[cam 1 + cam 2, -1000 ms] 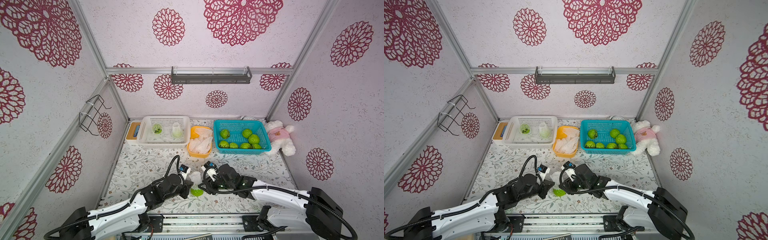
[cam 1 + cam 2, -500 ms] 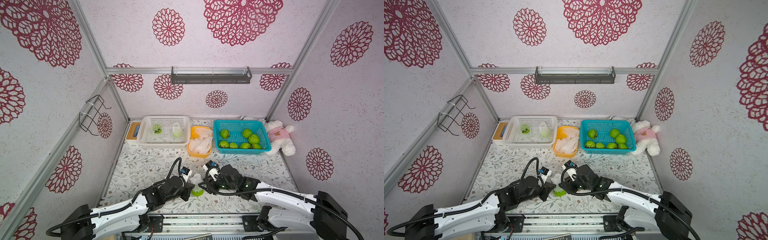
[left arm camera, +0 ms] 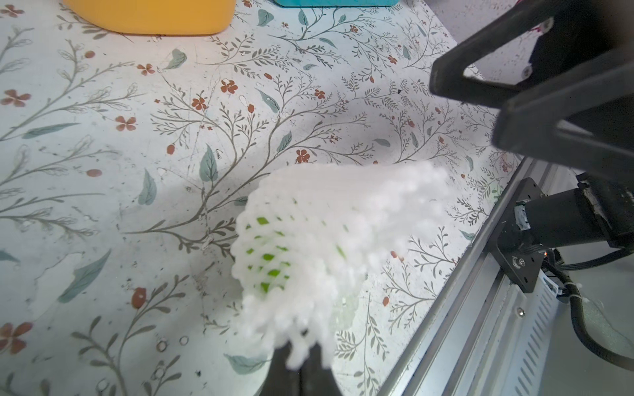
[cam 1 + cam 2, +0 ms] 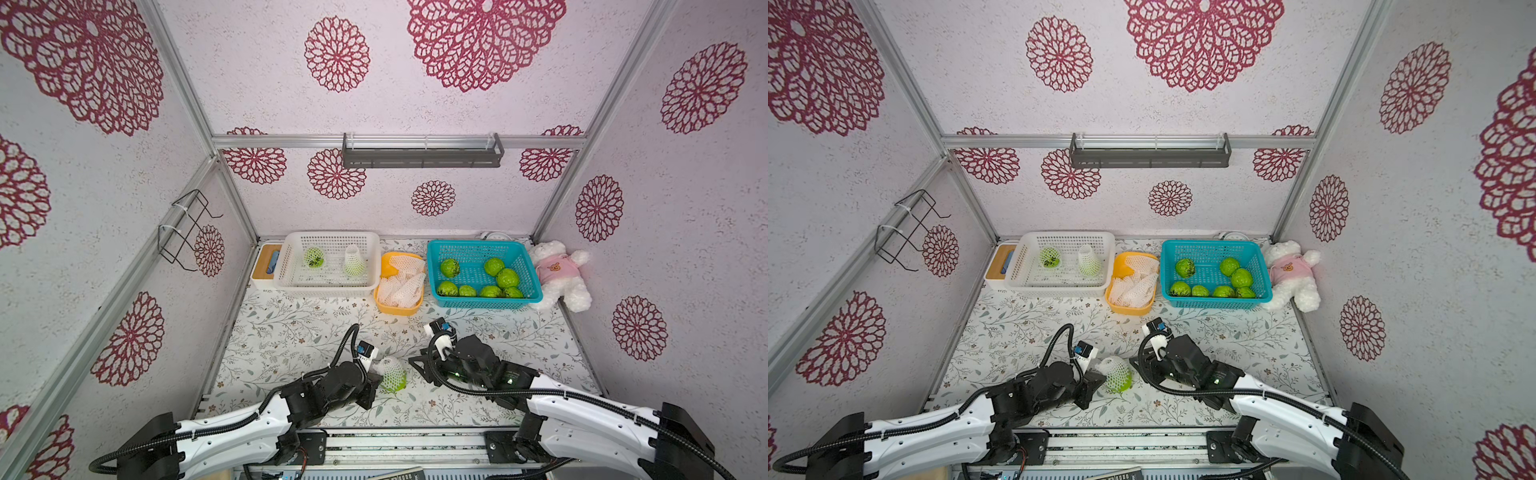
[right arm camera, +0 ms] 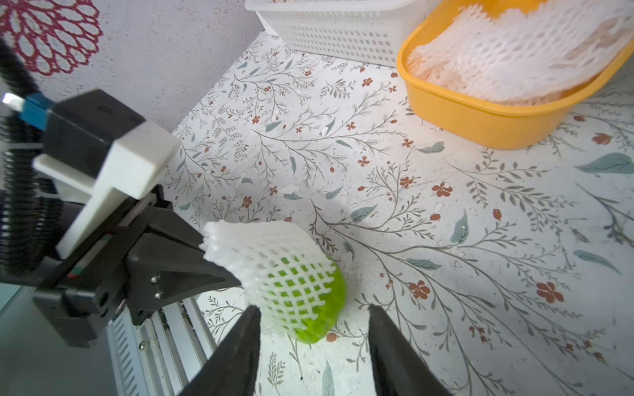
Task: Sleeve custard apples in foam nets
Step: Put on the foam net on the custard apple.
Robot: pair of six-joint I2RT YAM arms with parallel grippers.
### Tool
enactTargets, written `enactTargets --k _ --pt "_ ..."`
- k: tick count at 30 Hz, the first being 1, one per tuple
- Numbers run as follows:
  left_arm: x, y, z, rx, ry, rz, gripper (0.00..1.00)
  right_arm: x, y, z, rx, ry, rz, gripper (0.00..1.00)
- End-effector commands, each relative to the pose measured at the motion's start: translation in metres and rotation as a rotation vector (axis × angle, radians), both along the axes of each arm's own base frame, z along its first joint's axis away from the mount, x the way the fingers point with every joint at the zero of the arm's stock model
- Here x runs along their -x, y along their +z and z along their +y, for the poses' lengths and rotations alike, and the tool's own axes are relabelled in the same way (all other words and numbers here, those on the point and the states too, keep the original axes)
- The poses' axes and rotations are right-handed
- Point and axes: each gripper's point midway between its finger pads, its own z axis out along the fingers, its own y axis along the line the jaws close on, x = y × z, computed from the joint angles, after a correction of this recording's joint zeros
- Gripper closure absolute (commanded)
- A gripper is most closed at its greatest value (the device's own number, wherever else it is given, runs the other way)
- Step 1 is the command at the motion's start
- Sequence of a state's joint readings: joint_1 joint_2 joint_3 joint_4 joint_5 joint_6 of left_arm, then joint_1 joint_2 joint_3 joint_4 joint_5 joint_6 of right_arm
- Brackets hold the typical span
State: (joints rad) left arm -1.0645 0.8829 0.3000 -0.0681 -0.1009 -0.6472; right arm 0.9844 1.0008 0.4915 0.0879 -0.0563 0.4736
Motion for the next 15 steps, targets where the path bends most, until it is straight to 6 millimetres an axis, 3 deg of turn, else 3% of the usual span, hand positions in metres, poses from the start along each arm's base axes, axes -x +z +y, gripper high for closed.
enactTargets --k 1,10,15 --pt "-0.001 -0.002 0.000 0.004 0.022 0.000 1.00 -0.007 0.001 0.010 -0.015 -0.008 0.024 0.47" --pt "-0.001 -0.009 -0.002 0.006 0.035 0.010 1.00 -0.004 -0.025 0.034 -0.001 0.056 0.114 0.44" --pt "-0.001 -0.010 -0.001 0.001 0.041 0.009 1.00 0.000 -0.026 0.051 -0.055 0.111 0.148 0.44"
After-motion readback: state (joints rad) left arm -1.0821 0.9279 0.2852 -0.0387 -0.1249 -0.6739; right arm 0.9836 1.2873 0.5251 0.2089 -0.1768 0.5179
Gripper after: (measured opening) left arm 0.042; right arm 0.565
